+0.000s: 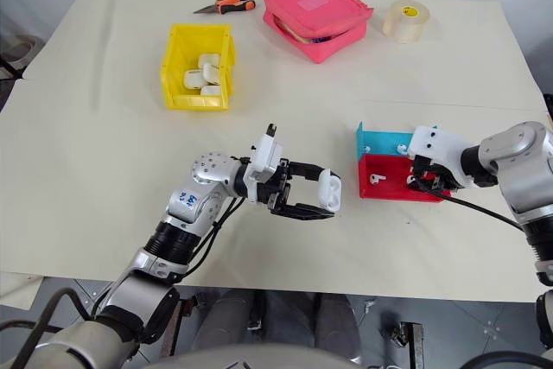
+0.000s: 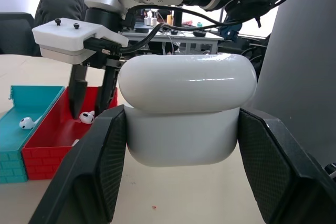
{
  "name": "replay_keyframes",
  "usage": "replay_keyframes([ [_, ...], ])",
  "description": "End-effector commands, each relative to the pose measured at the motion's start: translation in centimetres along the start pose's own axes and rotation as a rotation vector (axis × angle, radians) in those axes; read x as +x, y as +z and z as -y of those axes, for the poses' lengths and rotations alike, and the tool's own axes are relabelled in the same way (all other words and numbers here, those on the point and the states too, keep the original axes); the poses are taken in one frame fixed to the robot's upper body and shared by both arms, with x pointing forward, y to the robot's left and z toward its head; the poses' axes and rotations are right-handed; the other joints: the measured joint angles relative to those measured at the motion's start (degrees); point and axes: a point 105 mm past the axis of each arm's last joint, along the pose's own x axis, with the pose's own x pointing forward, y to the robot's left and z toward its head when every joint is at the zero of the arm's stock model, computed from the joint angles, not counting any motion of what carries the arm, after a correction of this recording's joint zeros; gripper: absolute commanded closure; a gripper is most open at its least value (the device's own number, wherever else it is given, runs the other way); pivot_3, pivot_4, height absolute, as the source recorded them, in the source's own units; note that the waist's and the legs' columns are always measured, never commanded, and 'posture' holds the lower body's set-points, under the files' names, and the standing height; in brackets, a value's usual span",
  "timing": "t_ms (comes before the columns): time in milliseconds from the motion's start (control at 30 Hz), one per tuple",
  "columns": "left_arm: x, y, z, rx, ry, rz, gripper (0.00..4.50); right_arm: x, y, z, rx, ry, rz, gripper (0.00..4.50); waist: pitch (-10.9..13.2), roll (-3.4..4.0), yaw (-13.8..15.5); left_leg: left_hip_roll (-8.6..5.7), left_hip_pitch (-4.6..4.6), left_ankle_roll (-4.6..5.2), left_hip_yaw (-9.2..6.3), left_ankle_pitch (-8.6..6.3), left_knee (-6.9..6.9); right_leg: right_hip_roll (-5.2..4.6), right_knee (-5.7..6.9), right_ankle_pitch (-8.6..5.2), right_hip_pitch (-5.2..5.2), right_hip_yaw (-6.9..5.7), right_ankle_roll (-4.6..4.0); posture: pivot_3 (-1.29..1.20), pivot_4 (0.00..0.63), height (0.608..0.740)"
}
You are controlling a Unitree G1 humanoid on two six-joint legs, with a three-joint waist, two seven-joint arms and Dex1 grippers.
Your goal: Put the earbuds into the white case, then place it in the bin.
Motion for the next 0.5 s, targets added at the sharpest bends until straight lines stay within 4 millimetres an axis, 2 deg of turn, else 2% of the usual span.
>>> replay_keyframes([
  [33,0.3,0.9,0.2,0.041,-0.015,0.019,1.71,-0.7,0.8,0.4,-0.005,-0.025,0.023,3.99,0.0,0.0,0.0,0.0,0.0,0.0,0.0,0.0,0.0,0.0,0.0,0.0,0.0,0.0,0.0,0.0,0.15,0.74],
  [167,0.3,0.9,0.2,0.041,-0.017,0.017,1.71,-1.2,1.2,0.5,-0.022,-0.045,0.053,3.99,0.0,0.0,0.02,0.0,0.0,0.0,0.0,0.0,0.0,0.0,0.0,0.0,0.0,0.0,0.0,0.0,0.15,0.74],
  [300,0.3,0.8,0.1,0.04,-0.012,0.015,1.71,-3.5,3.2,0.4,0.041,-0.104,0.211,3.99,0.0,0.0,0.11,0.0,-0.01,0.0,-0.02,0.0,0.01,-0.01,0.0,0.0,0.0,-0.01,0.0,0.0,0.15,0.74],
  [367,0.2,0.7,0.0,0.041,-0.01,0.012,1.71,-4.8,4.2,-0.1,0.078,-0.131,0.308,3.99,0.0,0.0,0.11,0.0,-0.04,0.0,-0.06,0.0,0.01,-0.02,-0.01,0.0,0.0,-0.03,0.0,0.0,0.15,0.74],
  [500,0.0,0.6,0.0,0.057,-0.013,0.027,1.71,-7.7,6.1,-2.8,0.129,-0.15,0.541,3.99,0.0,0.0,0.35,0.0,-0.13,0.0,-0.25,0.0,0.03,-0.03,-0.04,0.01,0.04,-0.21,-0.01,0.0,0.15,0.74],
])
